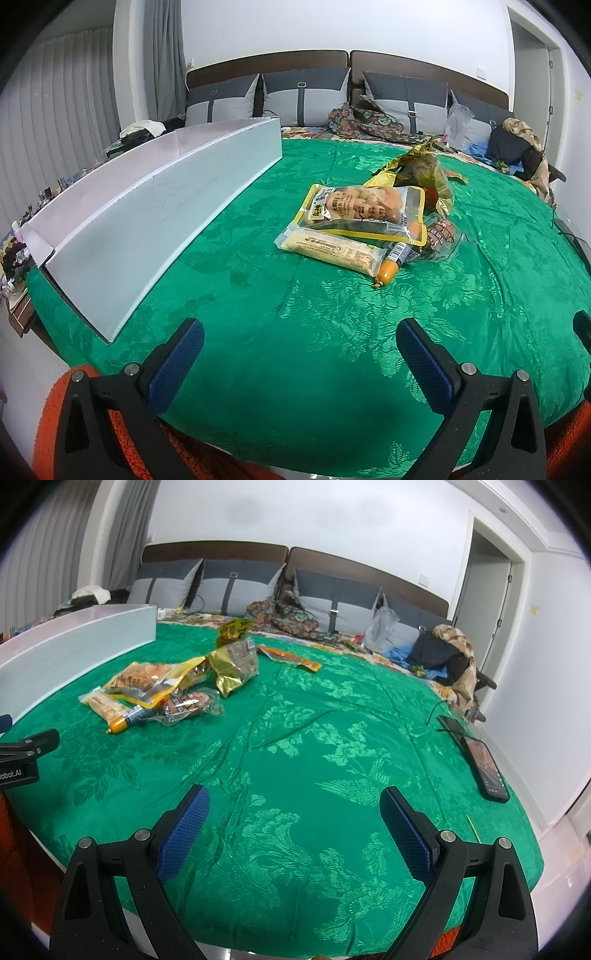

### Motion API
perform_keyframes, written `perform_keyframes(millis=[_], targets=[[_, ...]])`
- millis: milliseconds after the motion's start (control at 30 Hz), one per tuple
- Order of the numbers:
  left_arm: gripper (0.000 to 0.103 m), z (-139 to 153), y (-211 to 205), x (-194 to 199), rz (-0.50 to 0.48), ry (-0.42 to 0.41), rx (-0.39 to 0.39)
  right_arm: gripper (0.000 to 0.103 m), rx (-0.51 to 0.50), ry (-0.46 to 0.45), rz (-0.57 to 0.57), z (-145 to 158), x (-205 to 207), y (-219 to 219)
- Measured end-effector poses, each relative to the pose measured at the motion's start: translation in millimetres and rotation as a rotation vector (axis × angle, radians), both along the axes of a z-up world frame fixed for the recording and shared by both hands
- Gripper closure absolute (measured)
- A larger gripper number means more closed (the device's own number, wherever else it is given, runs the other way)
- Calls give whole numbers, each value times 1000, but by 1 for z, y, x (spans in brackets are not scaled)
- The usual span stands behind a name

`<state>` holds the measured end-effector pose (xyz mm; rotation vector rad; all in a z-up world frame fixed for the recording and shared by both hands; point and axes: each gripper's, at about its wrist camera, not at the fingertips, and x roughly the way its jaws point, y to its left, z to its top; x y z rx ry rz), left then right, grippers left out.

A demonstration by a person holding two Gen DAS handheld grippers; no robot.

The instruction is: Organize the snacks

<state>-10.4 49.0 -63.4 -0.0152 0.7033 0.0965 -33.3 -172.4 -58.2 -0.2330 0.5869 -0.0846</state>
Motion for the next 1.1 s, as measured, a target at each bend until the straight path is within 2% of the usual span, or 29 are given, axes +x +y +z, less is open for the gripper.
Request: perform_keyframes(millis=[1100], targets=[[0,-2,2,0,3,1,-4,8,-1,2,-1,0,0,0]])
